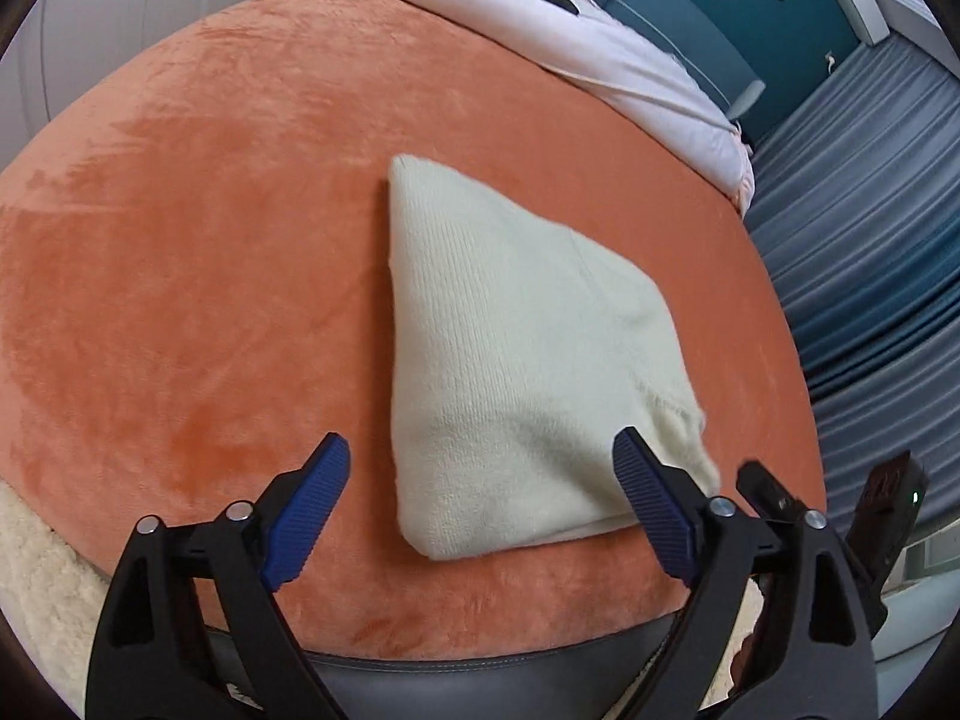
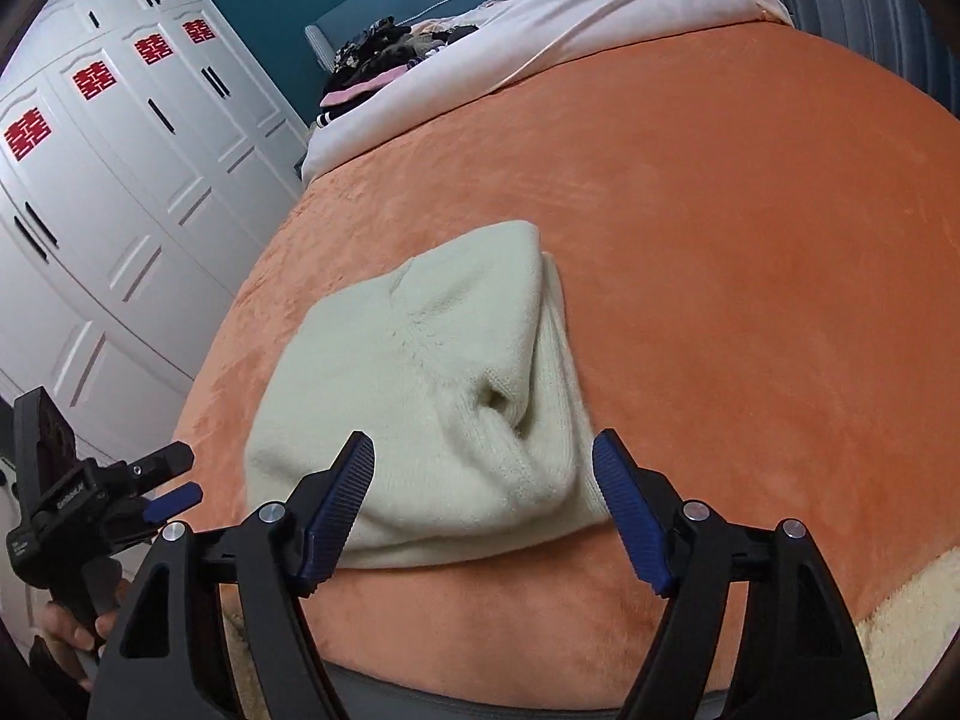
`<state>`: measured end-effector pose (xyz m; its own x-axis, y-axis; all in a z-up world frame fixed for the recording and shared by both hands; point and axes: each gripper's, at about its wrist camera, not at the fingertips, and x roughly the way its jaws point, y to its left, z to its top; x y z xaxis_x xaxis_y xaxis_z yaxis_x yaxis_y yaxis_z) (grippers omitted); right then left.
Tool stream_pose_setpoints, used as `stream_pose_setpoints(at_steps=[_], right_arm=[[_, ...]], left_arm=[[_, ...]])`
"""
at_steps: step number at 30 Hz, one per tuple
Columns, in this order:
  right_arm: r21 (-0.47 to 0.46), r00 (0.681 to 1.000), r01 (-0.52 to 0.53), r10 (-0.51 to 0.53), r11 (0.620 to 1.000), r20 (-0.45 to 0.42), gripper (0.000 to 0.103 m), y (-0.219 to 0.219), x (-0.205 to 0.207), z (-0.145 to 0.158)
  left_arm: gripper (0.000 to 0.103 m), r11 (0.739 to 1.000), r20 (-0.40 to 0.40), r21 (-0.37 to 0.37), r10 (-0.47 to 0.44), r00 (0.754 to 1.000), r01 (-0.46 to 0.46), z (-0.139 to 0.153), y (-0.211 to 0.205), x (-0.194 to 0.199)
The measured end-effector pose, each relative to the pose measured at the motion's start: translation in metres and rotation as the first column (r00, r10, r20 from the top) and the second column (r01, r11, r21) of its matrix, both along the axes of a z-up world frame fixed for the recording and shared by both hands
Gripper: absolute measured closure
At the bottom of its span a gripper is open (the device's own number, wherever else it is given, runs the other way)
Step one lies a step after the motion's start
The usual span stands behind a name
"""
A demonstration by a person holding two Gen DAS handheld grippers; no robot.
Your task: Fold small clothes
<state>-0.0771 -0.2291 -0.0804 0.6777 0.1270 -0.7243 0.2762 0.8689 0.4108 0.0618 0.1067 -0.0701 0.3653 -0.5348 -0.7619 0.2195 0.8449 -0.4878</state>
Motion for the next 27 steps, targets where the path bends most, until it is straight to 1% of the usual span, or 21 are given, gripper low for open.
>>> stream_pose_setpoints(at_steps=[2,3,5,6,7,8,9,10,11,13,15,16,17,18,19,20,21,22,23,24,27], right_arm=[[0.018,1.000,0.007,-0.007,1.000,-0.023,0.028,-0.009,0.015,-0.011],[0.032,0.998,0.023,-0.021,0.999,-0.052,0.027,-0.012,0.024,-0.026],[0.085,0.995,0.044,-0.036,0.995,-0.092,0.027,-0.016,0.038,-0.045],[0.114,0.992,0.062,-0.048,0.991,-0.120,0.027,-0.018,0.043,-0.056],[0.146,0.988,0.071,-0.049,0.987,-0.148,0.032,-0.019,0.048,-0.067],[0.193,0.986,0.063,-0.031,0.979,-0.163,0.039,-0.020,0.052,-0.077],[0.238,0.986,0.049,-0.008,0.970,-0.166,0.057,-0.019,0.056,-0.083],[0.264,0.988,0.035,0.007,0.964,-0.156,0.071,-0.016,0.057,-0.083],[0.290,0.991,0.019,0.020,0.957,-0.133,0.074,-0.013,0.057,-0.078],[0.316,0.998,-0.017,0.033,0.949,-0.047,0.078,-0.005,0.048,-0.051],[0.279,0.998,-0.059,0.053,0.958,0.028,0.080,0.006,0.036,-0.024],[0.267,0.997,-0.069,0.061,0.961,0.039,0.080,0.011,0.029,-0.021],[0.270,0.998,-0.068,0.064,0.961,0.023,0.080,0.014,0.024,-0.029],[0.268,0.997,-0.064,0.072,0.961,-0.019,0.076,0.015,0.023,-0.045],[0.252,0.992,-0.058,0.085,0.966,-0.097,0.070,0.017,0.023,-0.069],[0.230,0.981,-0.039,0.081,0.972,-0.176,0.067,0.018,0.021,-0.089],[0.254,0.987,-0.017,0.056,0.967,-0.148,0.066,0.015,0.012,-0.098],[0.284,0.992,0.012,0.024,0.959,-0.126,0.065,0.013,0.005,-0.092],[0.284,0.990,0.032,0.008,0.958,-0.138,0.063,0.013,0.003,-0.085],[0.251,0.990,0.033,0.003,0.967,-0.140,0.061,0.016,0.002,-0.072],[0.078,0.998,-0.022,0.027,0.997,-0.062,0.058,0.031,0.000,-0.026]], left_arm=[[0.011,1.000,-0.015,0.009,-0.021,1.000,0.021,-0.009,-0.009,-0.004],[0.011,1.000,-0.030,0.015,-0.025,0.999,0.025,-0.018,-0.014,-0.004],[0.014,1.000,-0.088,0.002,-0.021,0.996,0.022,-0.038,-0.017,-0.001],[0.027,1.000,-0.126,-0.015,-0.027,0.992,0.026,-0.049,-0.018,0.000],[0.046,0.999,-0.171,-0.020,-0.033,0.985,0.030,-0.062,-0.018,0.003],[0.050,0.999,-0.191,-0.022,-0.035,0.981,0.031,-0.070,-0.017,0.005],[0.059,0.998,-0.201,-0.047,-0.043,0.979,0.034,-0.074,-0.014,0.009],[0.066,0.996,-0.206,-0.077,-0.061,0.977,0.046,-0.072,-0.012,0.013],[0.068,0.994,-0.196,-0.085,-0.080,0.977,0.064,-0.066,-0.010,0.016],[0.070,0.991,-0.136,-0.082,-0.117,0.984,0.106,-0.044,-0.005,0.021],[0.070,0.986,-0.085,-0.068,-0.159,0.984,0.153,-0.024,0.003,0.023],[0.070,0.982,-0.076,-0.058,-0.181,0.981,0.177,-0.022,0.007,0.023],[0.069,0.980,-0.080,-0.037,-0.199,0.977,0.197,-0.025,0.009,0.022],[0.069,0.977,-0.099,0.003,-0.211,0.973,0.212,-0.035,0.009,0.021],[0.068,0.969,-0.138,0.063,-0.229,0.964,0.239,-0.054,0.007,0.019],[0.066,0.964,-0.157,0.089,-0.236,0.959,0.251,-0.069,0.006,0.015],[0.064,0.970,-0.154,0.064,-0.224,0.962,0.236,-0.077,0.011,0.011],[0.064,0.977,-0.150,0.036,-0.204,0.967,0.212,-0.075,0.017,0.007],[0.064,0.981,-0.149,0.020,-0.190,0.970,0.195,-0.070,0.021,0.005],[0.064,0.984,-0.140,0.014,-0.175,0.975,0.178,-0.062,0.024,0.003],[0.063,0.988,-0.092,0.021,-0.148,0.985,0.151,-0.036,0.033,-0.006]])
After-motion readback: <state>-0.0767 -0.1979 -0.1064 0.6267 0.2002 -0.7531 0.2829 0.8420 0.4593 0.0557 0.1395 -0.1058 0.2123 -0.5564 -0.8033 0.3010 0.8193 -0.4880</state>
